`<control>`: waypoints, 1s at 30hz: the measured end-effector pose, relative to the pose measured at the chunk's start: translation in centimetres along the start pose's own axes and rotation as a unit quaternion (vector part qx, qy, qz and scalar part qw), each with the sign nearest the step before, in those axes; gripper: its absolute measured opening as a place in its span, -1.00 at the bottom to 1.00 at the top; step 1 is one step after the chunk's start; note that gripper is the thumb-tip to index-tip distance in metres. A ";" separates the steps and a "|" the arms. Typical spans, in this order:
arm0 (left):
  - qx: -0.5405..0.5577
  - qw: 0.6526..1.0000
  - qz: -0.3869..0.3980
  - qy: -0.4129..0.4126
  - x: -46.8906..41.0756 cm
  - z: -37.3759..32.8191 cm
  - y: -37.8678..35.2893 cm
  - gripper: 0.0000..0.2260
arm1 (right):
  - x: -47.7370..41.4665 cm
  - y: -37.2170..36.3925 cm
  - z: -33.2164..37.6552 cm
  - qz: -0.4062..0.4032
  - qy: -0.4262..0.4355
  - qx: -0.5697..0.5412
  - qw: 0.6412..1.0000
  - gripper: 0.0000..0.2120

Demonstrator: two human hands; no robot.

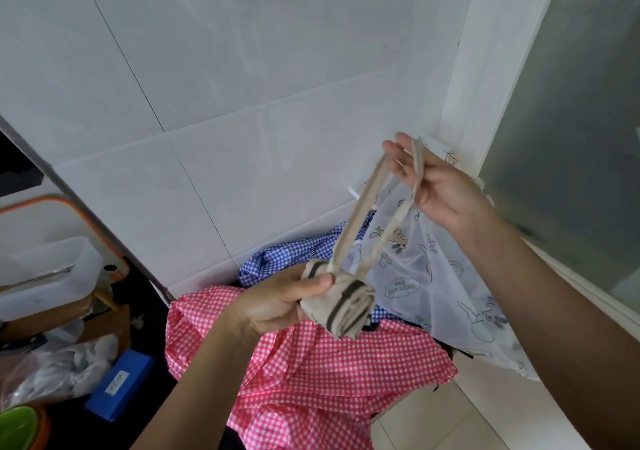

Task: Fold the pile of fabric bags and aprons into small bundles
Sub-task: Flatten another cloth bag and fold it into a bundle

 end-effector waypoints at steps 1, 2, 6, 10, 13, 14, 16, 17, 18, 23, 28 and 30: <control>-0.010 1.000 -0.017 0.006 -0.2 0.1 0.1 -0.45 | -0.3 -0.8 -0.1 0.002 0.015 0.046 0.999 -0.67; -0.012 0.999 -0.044 0.009 -0.3 0.2 0.5 -0.38 | -0.7 -1.5 -0.2 0.012 0.022 0.094 0.995 -0.68; -0.018 0.989 -0.147 -0.016 -0.4 -0.2 1.4 -0.63 | -0.6 -4.0 -2.2 0.109 -0.053 0.315 0.941 -0.56; -0.097 0.966 -0.234 -0.055 -0.6 -0.1 1.1 -0.76 | 1.0 -6.1 -3.7 0.059 -0.075 0.383 0.919 -0.09; 0.015 0.948 -0.269 -0.169 -1.4 0.0 0.5 -0.65 | 2.4 -6.8 -5.5 0.019 -0.079 0.406 0.910 -0.06; 0.038 0.941 -0.275 -0.192 -1.8 0.0 0.2 -0.63 | 2.8 -6.9 -6.1 0.007 -0.077 0.422 0.903 -0.05; 0.076 0.933 -0.267 -0.228 -2.6 -0.1 -0.7 -0.69 | 3.2 -6.9 -6.7 -0.024 -0.049 0.435 0.899 -0.06; 0.106 0.931 -0.253 -0.240 -2.9 0.2 -1.0 -0.73 | 3.3 -6.8 -6.7 -0.037 -0.036 0.421 0.906 -0.07; 0.135 0.931 -0.234 -0.246 -3.2 0.2 -1.3 -0.73 | 3.4 -6.8 -6.4 -0.047 -0.027 0.403 0.913 -0.06; 0.176 0.945 -0.111 -0.251 -3.1 0.7 -0.9 -0.33 | 3.7 -5.8 -6.3 0.066 -0.097 0.384 0.916 0.17; 0.000 0.991 0.023 -0.129 -2.1 0.6 -2.1 -0.38 | 3.8 -4.4 -5.6 0.172 -0.221 0.397 0.874 -0.24; -0.085 0.990 -0.054 -0.101 -2.1 0.3 -2.4 -0.61 | 4.0 -3.8 -5.7 0.159 -0.234 0.429 0.858 -0.29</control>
Point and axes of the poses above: each hand's wrist, its own x-axis away from the middle knuckle, its own y-axis out of the back of the hand, z = x × y, the point moved 3 cm from there along -x, towards the middle knuckle, and after that the axes turned 11 degrees about z, right-handed, at the moved point
